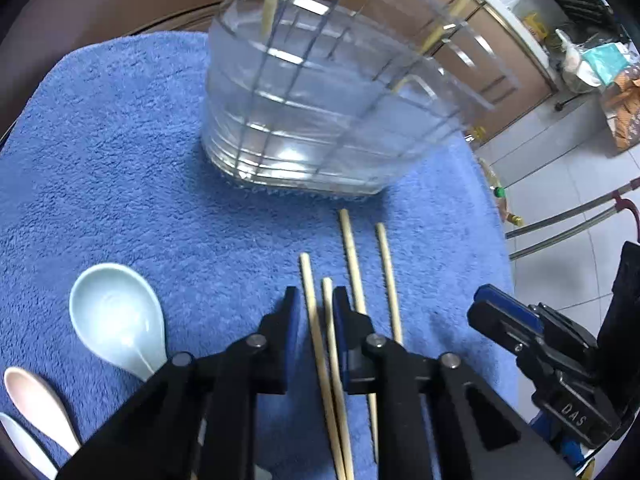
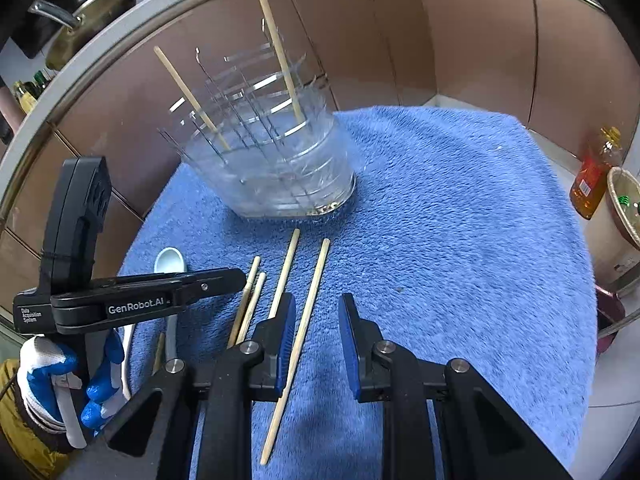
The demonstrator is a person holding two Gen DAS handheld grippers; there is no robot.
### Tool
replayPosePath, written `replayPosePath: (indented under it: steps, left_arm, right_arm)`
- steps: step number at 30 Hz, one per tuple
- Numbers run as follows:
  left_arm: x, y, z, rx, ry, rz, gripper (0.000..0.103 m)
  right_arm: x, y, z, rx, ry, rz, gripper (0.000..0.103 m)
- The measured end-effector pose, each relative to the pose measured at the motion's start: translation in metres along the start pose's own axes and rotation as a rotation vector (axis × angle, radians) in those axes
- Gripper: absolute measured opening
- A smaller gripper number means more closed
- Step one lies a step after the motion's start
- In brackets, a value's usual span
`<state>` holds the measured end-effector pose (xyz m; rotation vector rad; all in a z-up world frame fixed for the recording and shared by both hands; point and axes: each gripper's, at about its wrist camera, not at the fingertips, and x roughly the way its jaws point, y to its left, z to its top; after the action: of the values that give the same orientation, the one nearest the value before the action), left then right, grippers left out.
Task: Organize utensils
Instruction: 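Lower the left tool onto another chopstick and close while the right tool grasps one too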
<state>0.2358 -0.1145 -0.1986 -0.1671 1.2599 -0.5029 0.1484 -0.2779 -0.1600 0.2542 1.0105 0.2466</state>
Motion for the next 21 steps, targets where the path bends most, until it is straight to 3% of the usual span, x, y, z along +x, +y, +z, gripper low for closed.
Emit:
replayPosePath:
  steps: [5, 12, 21]
  left_arm:
    - [0.015, -0.002, 0.007, 0.018, 0.03, 0.024, 0.009]
    - [0.027, -0.02, 0.014, 0.09, 0.046, 0.068, 0.008]
    - [0.024, -0.02, 0.013, 0.109, 0.042, 0.051, 0.006]
  right_arm:
    - [0.022, 0.003, 0.01, -0.017, 0.05, -0.011, 0.02]
    - [0.057, 0.011, 0.026, -0.042, 0.148, -0.054, 0.018]
    - [0.087, 0.021, 0.042, -0.068, 0.231, -0.146, 0.011]
